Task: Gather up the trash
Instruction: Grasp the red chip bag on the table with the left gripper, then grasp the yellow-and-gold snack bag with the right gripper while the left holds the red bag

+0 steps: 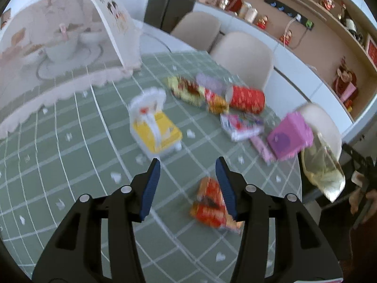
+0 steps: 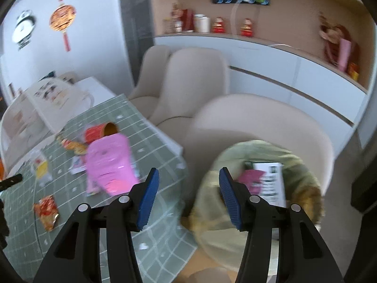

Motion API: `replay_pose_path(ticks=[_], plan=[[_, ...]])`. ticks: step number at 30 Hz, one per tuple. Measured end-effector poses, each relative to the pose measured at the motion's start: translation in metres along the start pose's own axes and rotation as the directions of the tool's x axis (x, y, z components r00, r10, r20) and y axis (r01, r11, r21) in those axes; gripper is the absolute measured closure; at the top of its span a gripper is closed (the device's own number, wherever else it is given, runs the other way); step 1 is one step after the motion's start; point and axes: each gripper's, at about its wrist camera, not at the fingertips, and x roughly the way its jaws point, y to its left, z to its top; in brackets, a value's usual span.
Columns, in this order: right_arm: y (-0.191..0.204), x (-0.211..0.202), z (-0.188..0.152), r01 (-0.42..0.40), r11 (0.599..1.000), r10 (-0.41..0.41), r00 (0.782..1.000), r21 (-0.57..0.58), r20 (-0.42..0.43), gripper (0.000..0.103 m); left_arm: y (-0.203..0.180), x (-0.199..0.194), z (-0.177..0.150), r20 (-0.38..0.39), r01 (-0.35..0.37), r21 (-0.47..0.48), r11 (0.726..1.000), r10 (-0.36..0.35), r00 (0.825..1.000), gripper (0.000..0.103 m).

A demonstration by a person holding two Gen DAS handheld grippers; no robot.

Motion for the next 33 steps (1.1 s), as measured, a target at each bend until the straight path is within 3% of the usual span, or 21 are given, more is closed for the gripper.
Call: replay_pose_path(ticks=[5,14,15,17,22,28,33], plan=[[0.026,0.007,-0.007,-0.057,0.998,0.057,0.998,-0.015,-0.034,0.053,-0.01,0.014,-0.027,-0.1,0.058,-0.056,0.997,-0.064,0.993,0.056],[0.059,0.013,-0.019,-0.05,0.993,0.045,0.998,-0.103,-0.049,0.053,-0.032,0.04,-0.049,-0.148,-0.017,-0.125,0.992,-0.002,0.989,0.056],[0.06,0.014,-0.019,-0.062,0.994,0.057,0.997,-0.095,-0.056,0.053,-0.032,0.043,-0.048,-0.156,-0.016,-0.138,0.99,-0.006,0.988,0.058],[0.064,0.016,-0.016,-0.083,0.993,0.078,0.995,-0.079,-0.063,0.053,-0.036,0.049,-0.045,-0.161,-0.003,-0.13,0.991,-0.018,0.987,0.074],[0.093,0.02,0.001,-0.094,0.984,0.089,0.995,-0.151,-0.043,0.053,-0.042,0.038,-0.023,-0.094,0.034,-0.069,0.997,-0.041,0.995,0.09],[0.148,0.053,0.026,-0.166,0.966,0.148,0.984,-0.199,-0.099,0.053,-0.018,0.005,0.021,0.03,0.012,-0.04,0.999,-0.01,0.999,0.091],[0.201,0.095,0.042,-0.293,0.922,0.252,0.951,-0.253,-0.181,0.053,0.013,-0.006,0.041,0.042,-0.021,-0.059,0.998,0.024,0.999,0.091]])
